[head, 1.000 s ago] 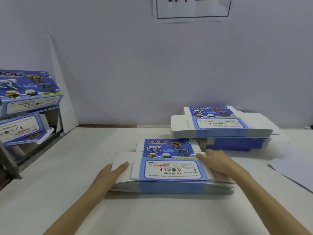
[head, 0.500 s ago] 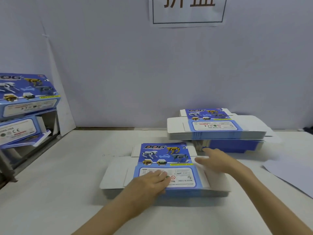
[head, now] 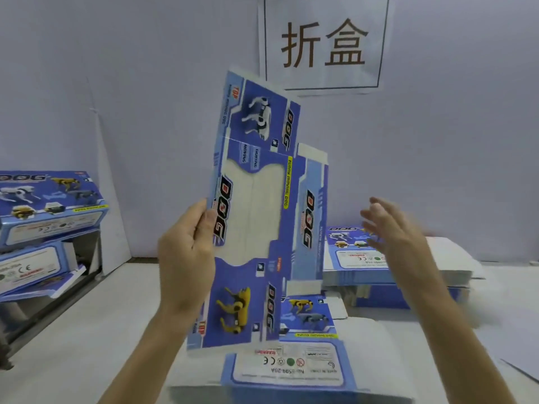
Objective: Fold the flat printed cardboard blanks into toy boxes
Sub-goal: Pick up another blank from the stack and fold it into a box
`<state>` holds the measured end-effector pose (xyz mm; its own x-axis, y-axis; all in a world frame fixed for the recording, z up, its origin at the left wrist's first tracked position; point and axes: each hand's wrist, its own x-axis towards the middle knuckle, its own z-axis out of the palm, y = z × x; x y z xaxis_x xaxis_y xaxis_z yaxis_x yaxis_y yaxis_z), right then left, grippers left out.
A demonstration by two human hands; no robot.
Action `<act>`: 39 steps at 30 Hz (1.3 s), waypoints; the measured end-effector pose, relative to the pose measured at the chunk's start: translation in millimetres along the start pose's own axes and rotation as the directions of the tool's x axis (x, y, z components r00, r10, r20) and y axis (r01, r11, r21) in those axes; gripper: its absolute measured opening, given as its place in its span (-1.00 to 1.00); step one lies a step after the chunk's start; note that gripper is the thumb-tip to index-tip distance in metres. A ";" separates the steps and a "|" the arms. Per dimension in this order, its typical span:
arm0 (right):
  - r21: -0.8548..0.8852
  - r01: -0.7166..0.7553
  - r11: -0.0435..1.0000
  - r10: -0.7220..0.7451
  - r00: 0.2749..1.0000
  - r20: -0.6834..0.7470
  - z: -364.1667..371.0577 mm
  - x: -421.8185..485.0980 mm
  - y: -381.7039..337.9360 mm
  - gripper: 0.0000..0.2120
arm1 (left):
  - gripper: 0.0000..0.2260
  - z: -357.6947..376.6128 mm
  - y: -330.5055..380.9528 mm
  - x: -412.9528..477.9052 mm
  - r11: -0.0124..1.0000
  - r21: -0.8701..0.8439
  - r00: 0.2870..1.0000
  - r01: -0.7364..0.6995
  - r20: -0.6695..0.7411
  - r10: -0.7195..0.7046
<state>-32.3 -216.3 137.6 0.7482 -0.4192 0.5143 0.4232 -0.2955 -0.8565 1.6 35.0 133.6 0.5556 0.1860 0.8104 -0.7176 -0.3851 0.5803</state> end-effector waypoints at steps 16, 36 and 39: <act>0.325 -0.226 0.918 0.146 0.956 0.252 35.6 -9.4 21.5 -0.65 | -0.64 41.8 -39.2 -23.7 0.808 -0.377 0.890 0.452 0.251 -0.380; -0.012 0.205 0.979 -0.157 0.784 0.601 68.2 -39.3 10.4 -0.56 | -0.71 35.2 -17.1 -29.5 0.441 -0.572 0.706 0.691 0.664 -0.246; -0.162 0.363 0.918 -0.156 0.705 0.692 67.8 -37.4 19.6 -0.42 | -0.64 34.7 -19.4 -28.2 0.436 -0.587 0.731 0.682 0.550 -0.404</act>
<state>-17.4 -148.2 98.6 0.8147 0.3450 0.4660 0.5769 -0.5627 -0.5921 14.4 5.8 96.7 0.9270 -0.2056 0.3136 -0.1799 0.4897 0.8531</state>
